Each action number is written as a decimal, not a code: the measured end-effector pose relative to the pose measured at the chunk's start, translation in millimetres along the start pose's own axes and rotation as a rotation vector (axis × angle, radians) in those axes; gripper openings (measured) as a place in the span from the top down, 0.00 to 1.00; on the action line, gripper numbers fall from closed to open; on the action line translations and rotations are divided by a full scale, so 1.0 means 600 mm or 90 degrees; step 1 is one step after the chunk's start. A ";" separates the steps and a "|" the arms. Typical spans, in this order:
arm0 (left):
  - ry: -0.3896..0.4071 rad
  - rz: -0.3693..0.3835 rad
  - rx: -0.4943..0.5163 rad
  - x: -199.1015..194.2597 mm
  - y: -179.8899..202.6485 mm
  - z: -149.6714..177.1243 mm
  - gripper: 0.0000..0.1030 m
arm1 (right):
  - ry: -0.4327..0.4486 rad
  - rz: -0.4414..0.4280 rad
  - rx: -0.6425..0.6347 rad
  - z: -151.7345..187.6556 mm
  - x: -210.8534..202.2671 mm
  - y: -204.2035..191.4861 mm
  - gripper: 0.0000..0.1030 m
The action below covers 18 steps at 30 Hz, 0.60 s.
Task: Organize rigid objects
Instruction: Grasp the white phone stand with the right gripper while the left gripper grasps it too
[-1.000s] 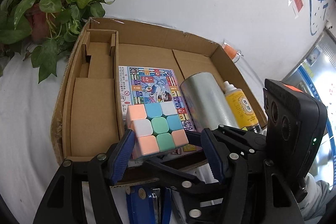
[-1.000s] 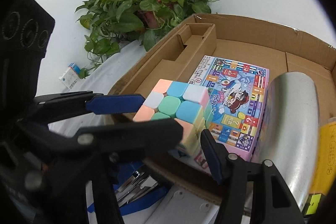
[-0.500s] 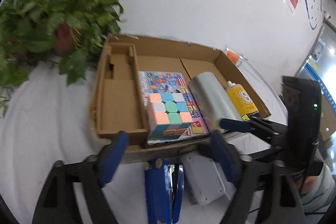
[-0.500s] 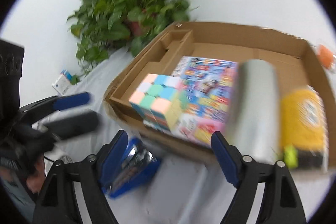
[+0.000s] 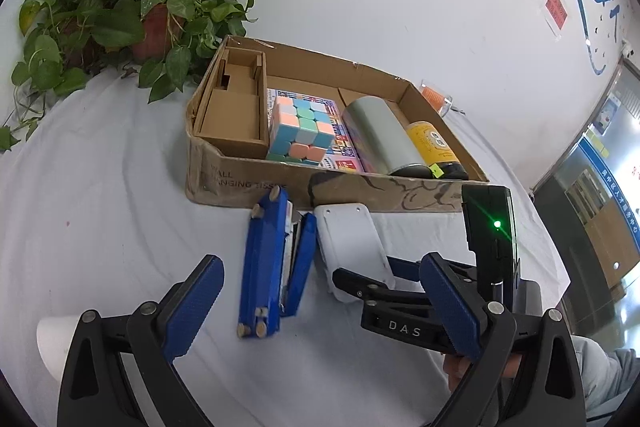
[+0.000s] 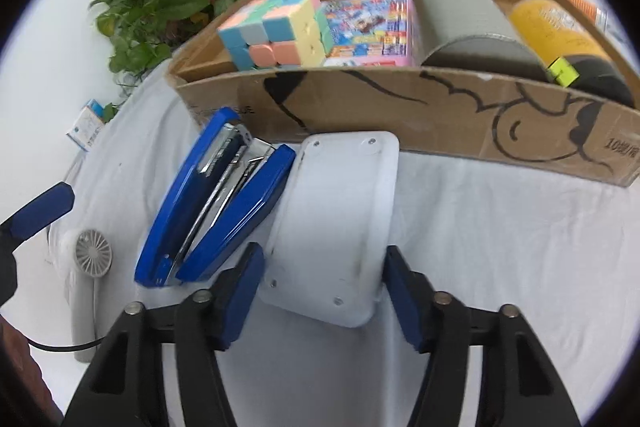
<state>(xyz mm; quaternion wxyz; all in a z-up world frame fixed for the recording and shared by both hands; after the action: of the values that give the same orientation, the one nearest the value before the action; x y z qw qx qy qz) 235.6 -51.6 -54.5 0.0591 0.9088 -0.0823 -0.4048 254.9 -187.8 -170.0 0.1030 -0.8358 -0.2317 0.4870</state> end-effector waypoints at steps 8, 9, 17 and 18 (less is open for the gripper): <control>-0.036 0.064 -0.029 0.011 0.042 0.020 0.12 | -0.001 -0.042 0.022 0.028 -0.040 0.029 0.85; -0.046 0.074 -0.030 0.017 0.046 0.022 0.15 | -0.011 -0.067 0.038 0.030 -0.037 0.032 0.83; -0.017 -0.064 -0.024 -0.007 -0.002 0.028 0.20 | 0.006 -0.014 -0.005 0.022 0.003 -0.019 0.21; -0.012 -0.082 -0.024 -0.010 -0.009 0.030 0.20 | -0.005 0.014 -0.010 0.025 0.019 -0.024 0.21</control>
<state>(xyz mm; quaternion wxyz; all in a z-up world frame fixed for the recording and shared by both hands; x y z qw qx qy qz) 218.7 -45.8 -62.9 0.0496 0.9070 -0.0166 -0.4178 242.6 -170.7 -180.6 0.0903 -0.8373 -0.2263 0.4895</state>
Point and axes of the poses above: each gripper's, at about its wrist camera, not at the fingertips, and x roughly the way its jaws point, y to its right, z to its underside, the point moved 3 cm from there along x, roughly the way its jaws point, and after that the axes turned 10 degrees about -z, right-handed, at the moved point
